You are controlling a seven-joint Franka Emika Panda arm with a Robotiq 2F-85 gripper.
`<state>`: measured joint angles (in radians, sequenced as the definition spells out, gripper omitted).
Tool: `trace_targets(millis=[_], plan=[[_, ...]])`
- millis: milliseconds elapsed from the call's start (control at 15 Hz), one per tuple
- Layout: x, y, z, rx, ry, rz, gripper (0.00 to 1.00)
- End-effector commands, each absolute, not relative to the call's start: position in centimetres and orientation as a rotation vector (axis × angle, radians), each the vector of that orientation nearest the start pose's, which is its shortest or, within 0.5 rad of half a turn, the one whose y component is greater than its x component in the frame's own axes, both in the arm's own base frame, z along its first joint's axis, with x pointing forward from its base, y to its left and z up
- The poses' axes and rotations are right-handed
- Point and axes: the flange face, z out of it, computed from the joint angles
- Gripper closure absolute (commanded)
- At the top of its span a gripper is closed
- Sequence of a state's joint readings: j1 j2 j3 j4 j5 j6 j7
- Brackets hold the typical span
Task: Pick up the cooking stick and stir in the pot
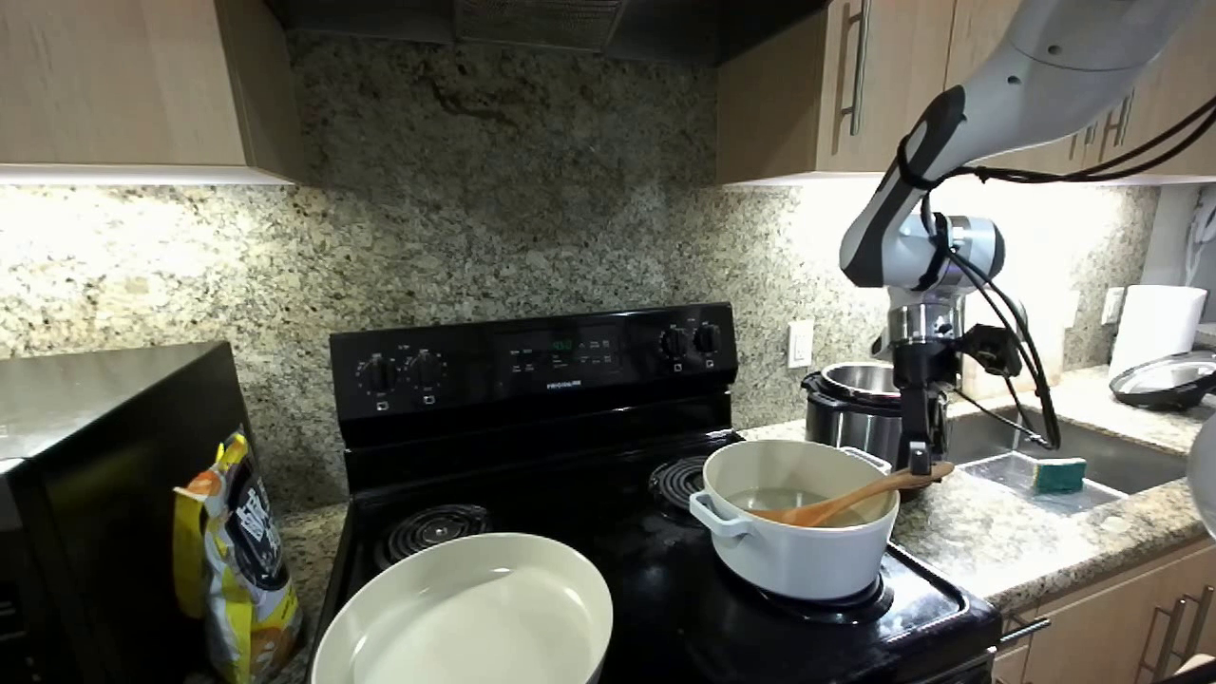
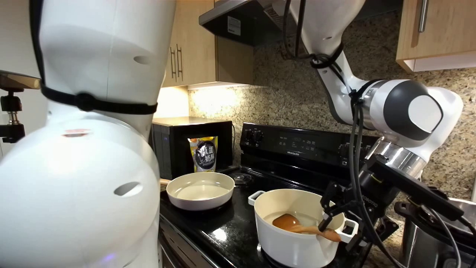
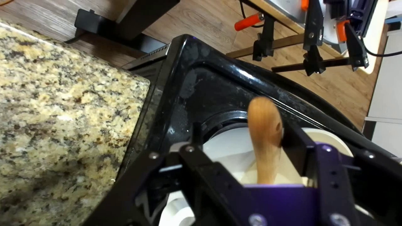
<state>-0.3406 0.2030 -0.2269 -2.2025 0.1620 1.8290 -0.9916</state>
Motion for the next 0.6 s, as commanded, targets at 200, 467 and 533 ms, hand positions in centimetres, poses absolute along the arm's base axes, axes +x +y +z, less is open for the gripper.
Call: trace_targets(millis=[200, 467, 533], plan=[[41.26, -24.7, 25.79, -2.57, -0.524, 0.513, 0.83], [41.04, -24.94, 26.19, -2.577, -0.509, 0.507, 0.97], [41.07, -24.95, 26.26, -2.582, -0.507, 0.507, 1.0]])
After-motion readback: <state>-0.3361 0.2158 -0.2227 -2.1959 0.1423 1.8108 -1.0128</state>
